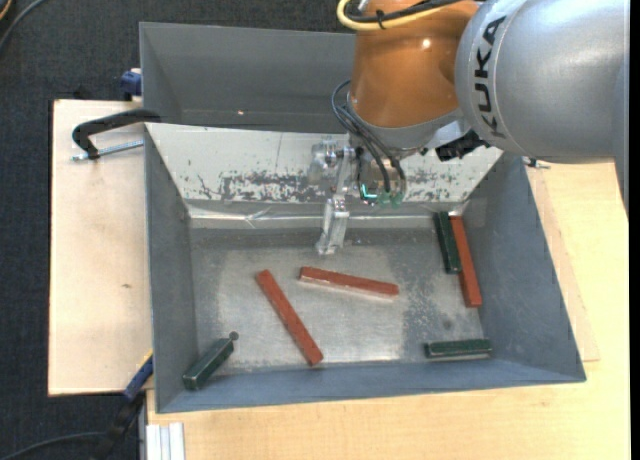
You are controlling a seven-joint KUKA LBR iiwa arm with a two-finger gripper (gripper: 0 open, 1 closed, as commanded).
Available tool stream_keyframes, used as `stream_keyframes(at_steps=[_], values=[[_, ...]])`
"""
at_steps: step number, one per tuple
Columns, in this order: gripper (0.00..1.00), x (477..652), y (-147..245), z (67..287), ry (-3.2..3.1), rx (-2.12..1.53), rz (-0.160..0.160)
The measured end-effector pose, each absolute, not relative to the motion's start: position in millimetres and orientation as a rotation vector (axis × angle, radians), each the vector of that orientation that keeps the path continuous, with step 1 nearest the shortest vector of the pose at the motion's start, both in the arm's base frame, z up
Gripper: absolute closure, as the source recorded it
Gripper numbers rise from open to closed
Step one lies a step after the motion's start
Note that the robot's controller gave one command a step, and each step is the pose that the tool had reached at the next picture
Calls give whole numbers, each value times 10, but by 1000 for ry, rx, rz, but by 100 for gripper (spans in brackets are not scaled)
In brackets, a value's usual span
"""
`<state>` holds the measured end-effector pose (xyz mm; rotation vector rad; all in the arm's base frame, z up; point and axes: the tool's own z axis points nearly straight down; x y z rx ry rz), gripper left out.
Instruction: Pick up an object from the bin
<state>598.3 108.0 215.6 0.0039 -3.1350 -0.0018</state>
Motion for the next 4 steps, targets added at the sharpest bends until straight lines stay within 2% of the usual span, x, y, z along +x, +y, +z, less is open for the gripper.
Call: stream_keyframes(at_steps=[1, 2, 3, 4], values=[[0, 5747, 235, 660, -3134, -42, 1], [0, 5456, 392, 1025, -3142, 34, -1], [0, 5476, 176, 1221, -3146, -118, -2], [0, 5480, 192, 675, -3136, -94, -1]])
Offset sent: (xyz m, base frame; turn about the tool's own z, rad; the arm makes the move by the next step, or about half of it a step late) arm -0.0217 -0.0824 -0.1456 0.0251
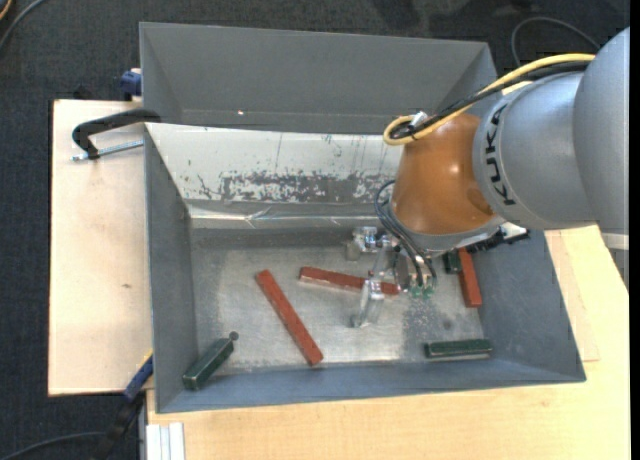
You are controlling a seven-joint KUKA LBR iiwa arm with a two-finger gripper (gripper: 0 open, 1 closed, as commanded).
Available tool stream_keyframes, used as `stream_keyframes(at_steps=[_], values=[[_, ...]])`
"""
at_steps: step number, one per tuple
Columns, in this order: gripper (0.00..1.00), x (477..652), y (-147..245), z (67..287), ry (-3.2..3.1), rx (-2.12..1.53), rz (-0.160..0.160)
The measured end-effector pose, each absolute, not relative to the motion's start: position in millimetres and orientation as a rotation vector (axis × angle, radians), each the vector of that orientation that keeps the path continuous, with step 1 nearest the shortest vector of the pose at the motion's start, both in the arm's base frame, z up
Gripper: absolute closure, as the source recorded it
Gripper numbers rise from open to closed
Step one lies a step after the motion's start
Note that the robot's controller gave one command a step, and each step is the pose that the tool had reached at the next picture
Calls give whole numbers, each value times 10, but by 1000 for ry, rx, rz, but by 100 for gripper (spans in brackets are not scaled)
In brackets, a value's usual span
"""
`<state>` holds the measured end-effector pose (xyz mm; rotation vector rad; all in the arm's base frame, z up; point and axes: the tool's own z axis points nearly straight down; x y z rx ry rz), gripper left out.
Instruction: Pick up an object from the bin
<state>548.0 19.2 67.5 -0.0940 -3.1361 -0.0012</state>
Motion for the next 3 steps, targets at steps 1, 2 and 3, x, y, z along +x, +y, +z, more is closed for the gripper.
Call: stream_keyframes(at_steps=[1, 2, 3], values=[[0, 5486, 200, 682, -3140, -94, -2], [100, 5492, 201, 687, -3142, -95, -3], [100, 5505, 211, 743, -3145, -95, -4]])
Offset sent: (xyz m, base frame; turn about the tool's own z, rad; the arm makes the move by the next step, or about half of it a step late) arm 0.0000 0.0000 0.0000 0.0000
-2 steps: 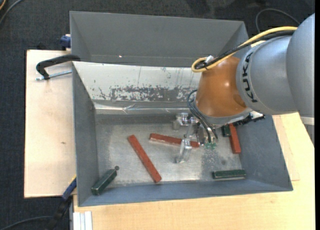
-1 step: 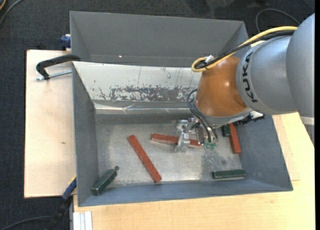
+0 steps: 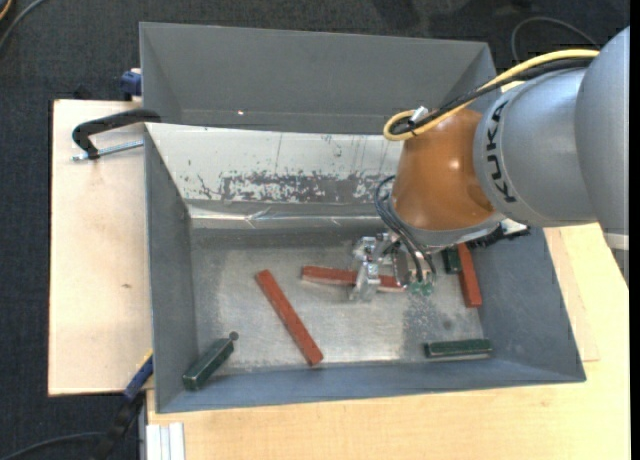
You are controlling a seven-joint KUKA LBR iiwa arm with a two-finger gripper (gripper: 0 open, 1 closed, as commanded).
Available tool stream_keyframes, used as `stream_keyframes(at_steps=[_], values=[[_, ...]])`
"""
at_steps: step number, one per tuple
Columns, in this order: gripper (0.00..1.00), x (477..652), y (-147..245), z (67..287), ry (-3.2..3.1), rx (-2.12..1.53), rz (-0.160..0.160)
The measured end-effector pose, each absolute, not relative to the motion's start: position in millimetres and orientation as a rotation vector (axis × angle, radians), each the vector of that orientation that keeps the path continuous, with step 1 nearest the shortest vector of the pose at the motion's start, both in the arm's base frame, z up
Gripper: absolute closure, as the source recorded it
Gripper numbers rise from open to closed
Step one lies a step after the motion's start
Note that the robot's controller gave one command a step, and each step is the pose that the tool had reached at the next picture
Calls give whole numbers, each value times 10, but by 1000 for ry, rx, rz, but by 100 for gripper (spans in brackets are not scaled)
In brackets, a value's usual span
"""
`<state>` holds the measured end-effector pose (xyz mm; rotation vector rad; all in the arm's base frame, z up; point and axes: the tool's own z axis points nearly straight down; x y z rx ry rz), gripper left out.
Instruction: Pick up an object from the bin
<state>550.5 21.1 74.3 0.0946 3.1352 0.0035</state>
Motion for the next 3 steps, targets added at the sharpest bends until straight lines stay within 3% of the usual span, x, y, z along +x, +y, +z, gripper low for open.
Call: stream_keyframes(at_steps=[1, 2, 3], values=[[100, 5528, 220, 1102, 3131, 95, 4], [100, 5546, 230, 1231, 3133, 94, 4], [100, 5571, 240, 1762, 3129, 93, 4]])
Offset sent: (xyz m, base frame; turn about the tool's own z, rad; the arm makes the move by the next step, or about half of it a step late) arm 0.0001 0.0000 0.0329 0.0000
